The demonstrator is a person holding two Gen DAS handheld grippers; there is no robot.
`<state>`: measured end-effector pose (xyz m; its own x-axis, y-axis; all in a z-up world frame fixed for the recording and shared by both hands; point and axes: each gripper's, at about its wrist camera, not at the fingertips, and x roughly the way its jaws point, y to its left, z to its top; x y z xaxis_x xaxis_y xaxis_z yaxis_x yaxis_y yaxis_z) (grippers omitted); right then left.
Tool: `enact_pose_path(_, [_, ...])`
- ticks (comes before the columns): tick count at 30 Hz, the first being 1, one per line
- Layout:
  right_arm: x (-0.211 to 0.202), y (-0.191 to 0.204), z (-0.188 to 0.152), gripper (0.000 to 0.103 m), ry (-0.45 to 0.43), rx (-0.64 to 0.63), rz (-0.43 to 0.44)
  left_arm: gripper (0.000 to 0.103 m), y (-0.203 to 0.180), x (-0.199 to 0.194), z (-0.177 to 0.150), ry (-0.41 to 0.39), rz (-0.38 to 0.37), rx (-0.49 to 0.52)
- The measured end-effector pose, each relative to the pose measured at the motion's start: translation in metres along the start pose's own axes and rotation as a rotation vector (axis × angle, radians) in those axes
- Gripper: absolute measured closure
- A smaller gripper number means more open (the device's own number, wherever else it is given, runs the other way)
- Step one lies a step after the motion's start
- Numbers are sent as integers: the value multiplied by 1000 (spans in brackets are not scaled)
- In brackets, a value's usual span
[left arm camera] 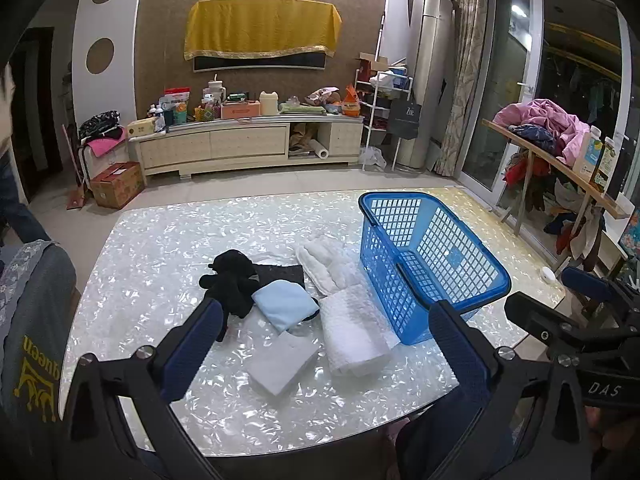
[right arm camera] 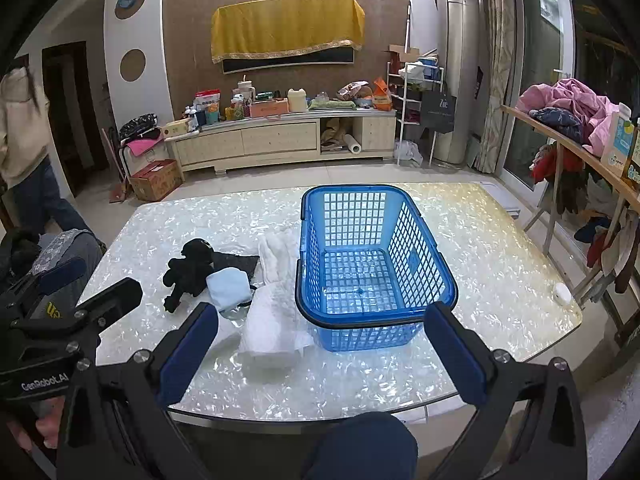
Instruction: Organize soft objects
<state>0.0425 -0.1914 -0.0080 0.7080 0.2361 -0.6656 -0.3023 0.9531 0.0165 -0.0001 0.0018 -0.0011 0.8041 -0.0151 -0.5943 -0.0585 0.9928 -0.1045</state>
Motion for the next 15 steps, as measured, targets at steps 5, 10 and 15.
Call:
enact_pose_path(5, [0, -1, 0, 0, 4, 4, 1, 1, -2, 0, 0, 5, -1, 3])
enact_pose_path(10, [1, -2, -1, 0, 4, 5, 3, 1, -3, 1, 0, 9, -4, 4])
enact_pose_path(15, [1, -2, -1, 0, 5, 6, 3, 1, -3, 1, -1, 9, -4, 4])
